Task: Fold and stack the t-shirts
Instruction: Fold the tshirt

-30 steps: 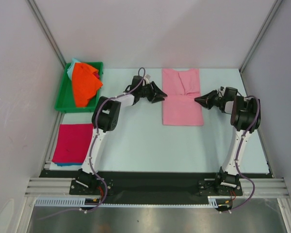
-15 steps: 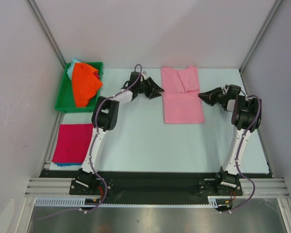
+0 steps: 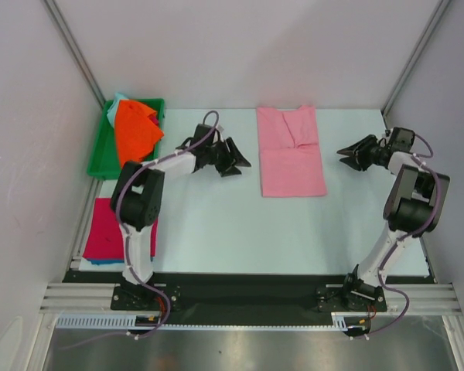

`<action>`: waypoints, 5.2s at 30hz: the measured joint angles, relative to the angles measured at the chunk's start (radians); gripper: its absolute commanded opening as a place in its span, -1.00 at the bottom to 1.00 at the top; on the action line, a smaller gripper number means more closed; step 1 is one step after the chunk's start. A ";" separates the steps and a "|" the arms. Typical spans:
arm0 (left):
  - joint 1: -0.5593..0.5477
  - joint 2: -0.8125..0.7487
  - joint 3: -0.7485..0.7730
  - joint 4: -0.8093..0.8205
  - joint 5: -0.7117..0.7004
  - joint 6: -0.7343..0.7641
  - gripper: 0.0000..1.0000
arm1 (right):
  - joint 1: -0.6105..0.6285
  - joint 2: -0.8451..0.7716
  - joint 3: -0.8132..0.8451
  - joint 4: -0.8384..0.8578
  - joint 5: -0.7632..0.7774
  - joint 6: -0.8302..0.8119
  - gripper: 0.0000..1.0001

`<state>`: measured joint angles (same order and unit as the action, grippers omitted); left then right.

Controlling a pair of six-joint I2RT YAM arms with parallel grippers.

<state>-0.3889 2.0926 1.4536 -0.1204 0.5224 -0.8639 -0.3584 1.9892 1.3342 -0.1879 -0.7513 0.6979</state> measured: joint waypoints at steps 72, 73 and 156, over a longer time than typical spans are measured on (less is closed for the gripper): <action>-0.288 -0.033 -0.402 0.439 -0.411 -0.779 -0.99 | 0.098 -0.215 -0.562 0.230 0.150 0.145 -1.00; -0.287 -0.033 -0.403 0.440 -0.409 -0.774 -1.00 | 0.098 -0.215 -0.562 0.228 0.150 0.142 -1.00; -0.038 0.063 -0.018 0.385 -0.181 -0.475 -0.99 | 0.241 0.212 0.396 -0.262 0.065 0.011 -1.00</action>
<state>-0.4267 2.1555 1.4357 0.2646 0.3416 -1.3392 -0.1169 2.2009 1.7298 -0.4496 -0.6861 0.7090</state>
